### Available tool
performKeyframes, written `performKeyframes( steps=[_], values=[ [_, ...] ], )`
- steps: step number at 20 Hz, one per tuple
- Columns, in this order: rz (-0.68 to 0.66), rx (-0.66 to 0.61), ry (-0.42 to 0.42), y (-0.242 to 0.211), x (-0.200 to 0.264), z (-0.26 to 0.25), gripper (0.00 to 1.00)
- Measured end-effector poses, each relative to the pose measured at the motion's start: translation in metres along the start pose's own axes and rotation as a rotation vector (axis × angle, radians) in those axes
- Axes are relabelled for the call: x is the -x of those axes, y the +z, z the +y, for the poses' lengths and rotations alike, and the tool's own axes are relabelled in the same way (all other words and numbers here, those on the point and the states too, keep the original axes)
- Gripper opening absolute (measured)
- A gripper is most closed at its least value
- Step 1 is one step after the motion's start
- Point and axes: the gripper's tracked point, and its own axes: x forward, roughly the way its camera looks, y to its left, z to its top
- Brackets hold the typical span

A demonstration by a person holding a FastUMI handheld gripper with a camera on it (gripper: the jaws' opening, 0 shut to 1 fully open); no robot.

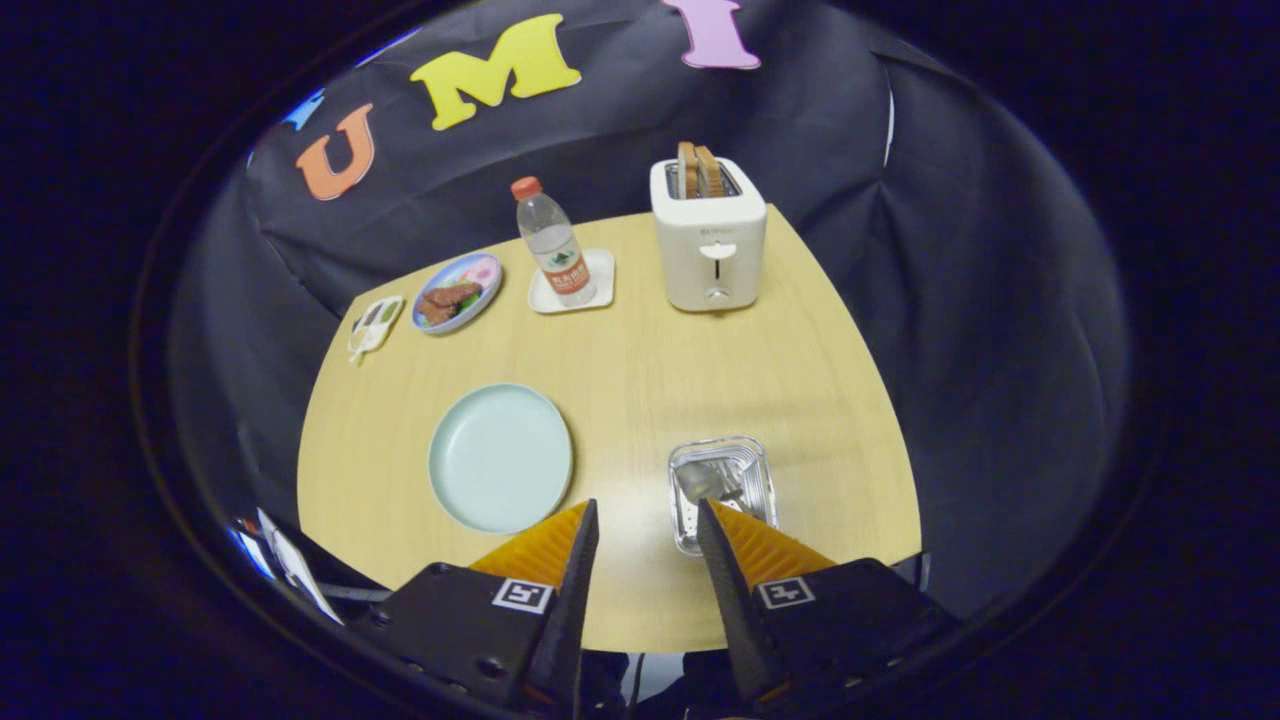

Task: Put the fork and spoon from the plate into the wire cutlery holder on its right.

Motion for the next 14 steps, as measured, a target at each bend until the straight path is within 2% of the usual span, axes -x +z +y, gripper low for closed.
performKeyframes(
  steps=[2, 5, 7, 9, 14],
  values=[
    [-0.064, 0.017, 0.023, 0.007, 0.009, 0.024, 0.70],
    [-0.202, 0.075, 0.030, 0.024, 0.033, 0.057, 0.86],
    [-0.306, 0.114, 0.031, 0.043, 0.048, 0.070, 0.91],
    [-0.428, 0.146, 0.041, 0.055, 0.078, 0.099, 0.95],
    [-0.711, 0.171, 0.020, 0.083, 0.142, 0.132, 0.96]
  ],
)
